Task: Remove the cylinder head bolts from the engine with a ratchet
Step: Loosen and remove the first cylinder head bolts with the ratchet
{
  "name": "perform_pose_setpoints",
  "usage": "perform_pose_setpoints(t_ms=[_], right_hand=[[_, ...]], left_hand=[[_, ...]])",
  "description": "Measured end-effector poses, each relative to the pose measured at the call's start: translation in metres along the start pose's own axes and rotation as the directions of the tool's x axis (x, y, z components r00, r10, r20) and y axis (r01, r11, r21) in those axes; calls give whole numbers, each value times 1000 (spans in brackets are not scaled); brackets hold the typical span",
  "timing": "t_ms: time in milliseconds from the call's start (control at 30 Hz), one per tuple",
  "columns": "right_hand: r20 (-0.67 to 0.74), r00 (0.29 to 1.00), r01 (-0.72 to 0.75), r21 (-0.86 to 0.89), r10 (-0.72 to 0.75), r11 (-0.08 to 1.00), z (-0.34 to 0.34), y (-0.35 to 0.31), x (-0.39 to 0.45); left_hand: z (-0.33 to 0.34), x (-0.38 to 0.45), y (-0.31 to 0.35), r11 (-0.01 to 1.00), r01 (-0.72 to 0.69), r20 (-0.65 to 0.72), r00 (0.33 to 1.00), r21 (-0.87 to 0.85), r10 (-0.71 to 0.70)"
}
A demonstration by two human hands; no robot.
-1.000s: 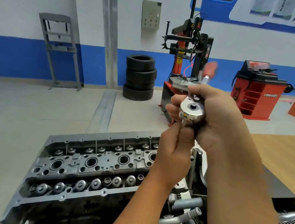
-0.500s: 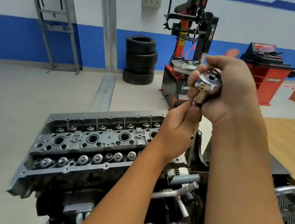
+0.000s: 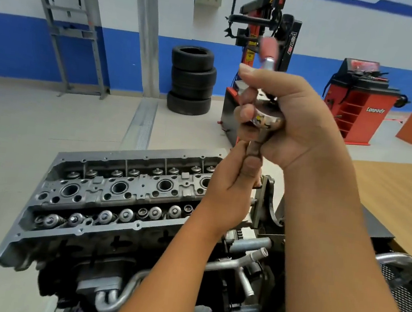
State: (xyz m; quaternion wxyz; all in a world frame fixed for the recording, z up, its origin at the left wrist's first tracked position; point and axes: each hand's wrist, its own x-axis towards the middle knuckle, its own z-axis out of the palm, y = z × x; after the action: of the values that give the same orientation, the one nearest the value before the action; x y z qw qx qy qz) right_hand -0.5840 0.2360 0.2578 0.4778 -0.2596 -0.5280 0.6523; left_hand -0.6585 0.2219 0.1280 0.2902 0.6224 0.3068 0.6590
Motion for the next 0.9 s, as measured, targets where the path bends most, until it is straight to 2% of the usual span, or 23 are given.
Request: perform_pose_setpoints(t_ms=[67,133,167,233,300,367,400,433,500,567,600,633,700,800,867,900], right_hand=[[171,984,-63,53,53,997,-4,-2,0],[167,985,-57,81,43,995,-1,2,0],[113,994,-22,99,11,995,2,6,-1],[-87,988,136,143,-124,980,11,17,-6],[-328,901,333,107,-283,937,18,27,-8],[-435,837,393,54,-333,918,20,30,-6],[-411,860,350,41,-304,936,18,27,-5],[-326,914,265,30,-241,964,14,21,-4],[-56,997,55,14,-54,998,4,8,0],[157,985,-70,12,67,997,-1,0,2],[188,979,-80,18,75,997,-1,1,3],[170,983,-68,26,62,997,1,3,3],[14,999,32,61,-33,998,8,11,0],[-231,944,259,87,-234,962,11,20,-7],[-238,946,242,64,-221,968,5,16,-7],[-168,972,172,45,-163,984,1,11,-6]], left_hand=[[-1,-2,-5,998,-11,-17,1000,58,12],[0,-2,-9,997,-23,-73,997,72,28],[0,-2,-9,997,-32,-95,995,66,38],[4,-2,-10,998,-37,-126,991,53,44],[7,-4,-9,1000,3,-151,989,4,-3],[8,-4,-9,999,51,-164,985,5,-50],[7,-5,-10,999,48,-149,988,9,-46],[6,-5,-11,999,39,-124,991,-7,-40],[1,-6,-12,999,26,-70,997,-21,-27],[-2,-8,-13,1000,16,-48,999,10,-15],[-2,-9,-14,1000,19,-51,999,24,-18],[-2,-10,-15,999,25,-66,998,34,-23],[0,-11,-17,998,37,-102,994,43,-32],[1,-10,-19,998,67,-80,995,9,-66],[0,-11,-17,994,96,-29,995,-57,-97],[-2,-11,-16,991,108,-11,994,-80,-109]])
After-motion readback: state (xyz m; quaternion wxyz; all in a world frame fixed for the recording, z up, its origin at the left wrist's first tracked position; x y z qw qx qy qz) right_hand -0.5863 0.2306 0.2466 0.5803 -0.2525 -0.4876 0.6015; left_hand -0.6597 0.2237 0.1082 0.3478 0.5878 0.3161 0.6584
